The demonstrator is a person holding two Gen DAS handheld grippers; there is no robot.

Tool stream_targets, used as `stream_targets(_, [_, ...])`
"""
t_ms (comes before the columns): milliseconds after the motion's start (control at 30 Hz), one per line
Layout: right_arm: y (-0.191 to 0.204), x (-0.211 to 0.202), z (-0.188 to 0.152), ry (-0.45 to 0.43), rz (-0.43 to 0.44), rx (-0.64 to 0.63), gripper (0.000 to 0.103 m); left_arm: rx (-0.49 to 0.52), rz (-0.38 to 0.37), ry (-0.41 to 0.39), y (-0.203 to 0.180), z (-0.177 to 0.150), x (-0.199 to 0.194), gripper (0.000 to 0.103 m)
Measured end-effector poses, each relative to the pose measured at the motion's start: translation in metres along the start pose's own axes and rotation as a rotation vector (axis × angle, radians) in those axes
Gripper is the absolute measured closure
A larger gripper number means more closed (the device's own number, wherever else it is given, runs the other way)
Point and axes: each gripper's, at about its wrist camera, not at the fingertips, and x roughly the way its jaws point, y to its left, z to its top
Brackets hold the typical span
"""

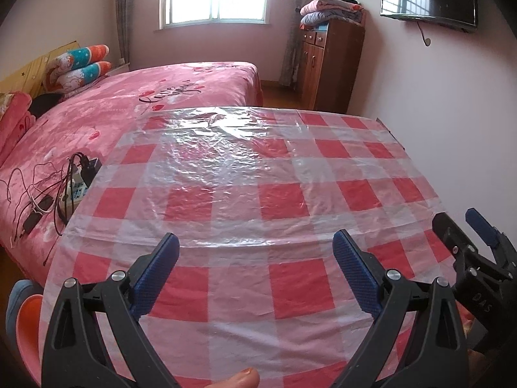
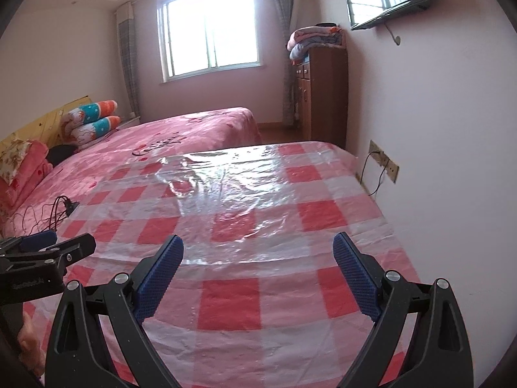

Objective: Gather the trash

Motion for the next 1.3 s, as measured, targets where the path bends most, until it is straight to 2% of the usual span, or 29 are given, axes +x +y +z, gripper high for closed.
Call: stream_targets(1300, [-0.0064,-0.0029,-0.0002,-0.005,0.000,0.014,0.010,0.002,0.000,-0.023,-0.0107,-0.0003,-0.0059,0.007])
